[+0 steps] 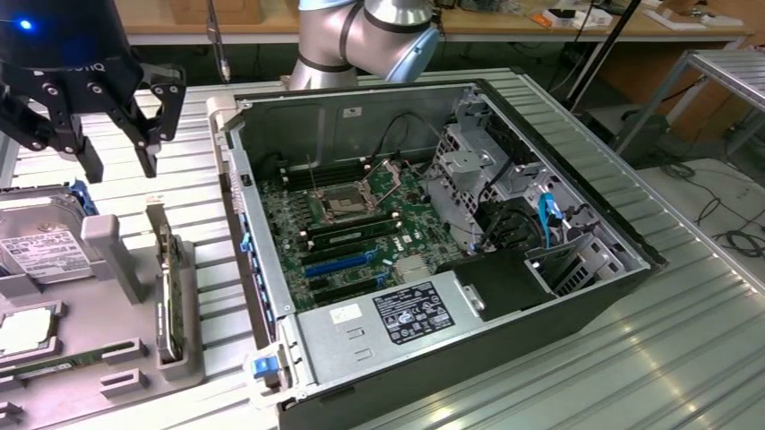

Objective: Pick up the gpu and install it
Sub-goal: 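Pick up the gpu and move the gpu toward the slot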

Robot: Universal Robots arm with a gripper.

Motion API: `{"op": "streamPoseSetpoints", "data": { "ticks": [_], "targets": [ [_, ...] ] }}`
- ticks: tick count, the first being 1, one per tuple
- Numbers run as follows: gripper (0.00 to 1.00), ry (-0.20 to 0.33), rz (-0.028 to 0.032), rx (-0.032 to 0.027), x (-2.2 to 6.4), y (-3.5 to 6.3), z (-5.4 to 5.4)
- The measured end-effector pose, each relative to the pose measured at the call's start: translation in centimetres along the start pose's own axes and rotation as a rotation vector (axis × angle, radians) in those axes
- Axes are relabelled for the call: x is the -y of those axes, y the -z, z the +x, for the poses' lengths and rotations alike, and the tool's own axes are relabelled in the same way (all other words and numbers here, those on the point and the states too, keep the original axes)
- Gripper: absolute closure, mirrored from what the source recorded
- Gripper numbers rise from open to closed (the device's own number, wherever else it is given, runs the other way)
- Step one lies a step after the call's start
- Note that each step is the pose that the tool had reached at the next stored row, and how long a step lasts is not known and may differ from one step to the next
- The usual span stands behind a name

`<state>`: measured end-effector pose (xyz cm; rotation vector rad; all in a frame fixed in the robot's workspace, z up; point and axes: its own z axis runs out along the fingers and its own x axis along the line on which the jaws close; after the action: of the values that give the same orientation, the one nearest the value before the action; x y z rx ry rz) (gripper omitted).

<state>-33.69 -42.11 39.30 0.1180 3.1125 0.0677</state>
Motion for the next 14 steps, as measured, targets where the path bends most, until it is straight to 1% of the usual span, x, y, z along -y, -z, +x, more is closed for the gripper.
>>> {"op": "streamPoseSetpoints", "data": {
  "ticks": [14],
  "targets": [
    [0.52, 0.000, 0.0000, 0.0000, 0.06, -0.20, 0.00]
  ]
}}
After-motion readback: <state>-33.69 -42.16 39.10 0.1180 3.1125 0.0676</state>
